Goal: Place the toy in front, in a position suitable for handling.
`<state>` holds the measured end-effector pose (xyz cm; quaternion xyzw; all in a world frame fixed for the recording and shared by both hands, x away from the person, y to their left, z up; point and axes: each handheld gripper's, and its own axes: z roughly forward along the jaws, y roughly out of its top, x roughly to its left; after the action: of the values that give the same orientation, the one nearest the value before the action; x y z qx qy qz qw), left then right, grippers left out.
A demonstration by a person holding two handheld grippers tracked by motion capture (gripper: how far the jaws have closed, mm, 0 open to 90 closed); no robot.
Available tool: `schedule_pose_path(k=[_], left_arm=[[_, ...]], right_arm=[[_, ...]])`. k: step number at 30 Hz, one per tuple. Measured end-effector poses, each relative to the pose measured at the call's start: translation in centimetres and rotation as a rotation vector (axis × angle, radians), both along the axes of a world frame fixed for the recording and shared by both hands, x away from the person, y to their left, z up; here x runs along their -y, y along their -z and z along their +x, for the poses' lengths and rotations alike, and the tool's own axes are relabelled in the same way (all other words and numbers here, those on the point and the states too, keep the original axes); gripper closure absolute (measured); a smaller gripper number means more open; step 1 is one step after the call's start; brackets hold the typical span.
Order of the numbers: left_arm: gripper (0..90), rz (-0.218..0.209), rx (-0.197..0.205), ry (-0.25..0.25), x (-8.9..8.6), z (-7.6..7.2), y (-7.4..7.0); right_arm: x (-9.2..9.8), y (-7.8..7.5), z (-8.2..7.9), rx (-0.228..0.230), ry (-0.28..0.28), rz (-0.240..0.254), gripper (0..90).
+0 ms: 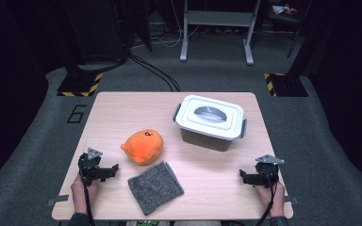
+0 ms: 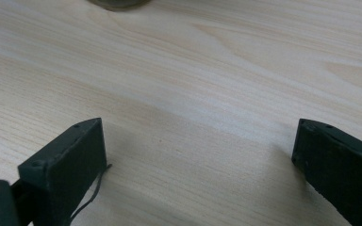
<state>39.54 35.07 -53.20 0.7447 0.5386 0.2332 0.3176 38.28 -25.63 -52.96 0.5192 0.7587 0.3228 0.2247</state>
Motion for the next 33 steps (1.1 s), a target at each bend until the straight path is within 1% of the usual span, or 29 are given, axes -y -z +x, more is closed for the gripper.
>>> schedule_pose_path(k=[6,8,13,15,16,20,24,26,28,29,31,32,33], left_arm=[[0.0,0.000,0.000,0.000,0.0,0.0,0.0],[0.0,-0.001,0.000,-0.001,0.0,0.0,0.0],[0.1,0.000,0.000,0.000,0.0,0.0,0.0],[0.1,0.000,0.000,0.000,0.0,0.0,0.0],[0.1,0.000,0.000,0.000,0.0,0.0,0.0],[0.0,-0.001,0.000,-0.001,0.0,0.0,0.0],[0.1,-0.001,0.000,-0.001,0.0,0.0,0.0],[0.0,-0.001,0.000,-0.001,0.0,0.0,0.0],[0.0,-0.001,0.000,-0.001,0.0,0.0,0.0],[0.0,-0.001,0.000,-0.001,0.0,0.0,0.0],[0.1,-0.001,0.000,-0.001,0.0,0.0,0.0],[0.1,-0.001,0.000,-0.001,0.0,0.0,0.0],[0.1,-0.001,0.000,-0.001,0.0,0.0,0.0]], right_arm=[[-0.2,0.0,0.0,-0.013,0.024,0.014,1.3],[-0.2,0.0,0.1,-0.010,0.017,0.009,1.0],[-0.1,-0.1,0.2,-0.015,0.018,0.000,0.2],[-0.1,-0.1,0.2,-0.021,0.018,-0.003,0.0],[-0.2,-0.1,0.2,-0.022,0.030,0.006,0.0],[-0.2,-0.2,0.4,-0.034,0.020,-0.005,0.0],[-0.1,-0.3,0.6,-0.042,0.030,0.015,0.0],[0.1,-0.6,0.7,-0.055,0.028,0.038,0.1],[0.4,-1.0,0.7,-0.045,0.028,0.052,0.6],[0.5,-1.3,0.7,-0.046,0.021,0.052,0.5],[0.5,-1.8,0.9,-0.034,0.027,0.052,0.6],[0.5,-1.8,0.9,-0.034,0.027,0.052,0.6],[0.5,-2.3,1.0,-0.024,0.019,0.048,0.9]])
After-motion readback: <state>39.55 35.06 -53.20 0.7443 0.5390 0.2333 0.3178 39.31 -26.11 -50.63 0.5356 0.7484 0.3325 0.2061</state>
